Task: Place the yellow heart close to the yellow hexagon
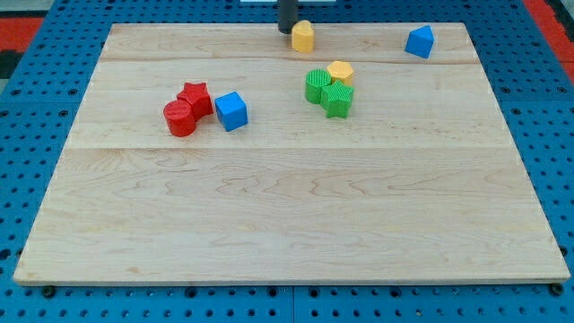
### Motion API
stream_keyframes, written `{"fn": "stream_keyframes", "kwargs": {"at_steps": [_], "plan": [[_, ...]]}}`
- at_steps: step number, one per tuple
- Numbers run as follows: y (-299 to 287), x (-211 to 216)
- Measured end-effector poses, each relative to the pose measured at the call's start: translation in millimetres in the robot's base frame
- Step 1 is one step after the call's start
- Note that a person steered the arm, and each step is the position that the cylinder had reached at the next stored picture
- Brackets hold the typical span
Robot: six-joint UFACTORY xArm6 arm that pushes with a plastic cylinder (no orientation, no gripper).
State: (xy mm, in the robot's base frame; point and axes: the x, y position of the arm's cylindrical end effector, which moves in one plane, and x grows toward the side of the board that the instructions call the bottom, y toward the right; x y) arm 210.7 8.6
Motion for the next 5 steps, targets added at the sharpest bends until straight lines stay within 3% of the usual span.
{"fn": "stream_keyframes", "kwargs": {"at_steps": [1,3,5], "plan": [[13,20],[25,7],[60,45]]}}
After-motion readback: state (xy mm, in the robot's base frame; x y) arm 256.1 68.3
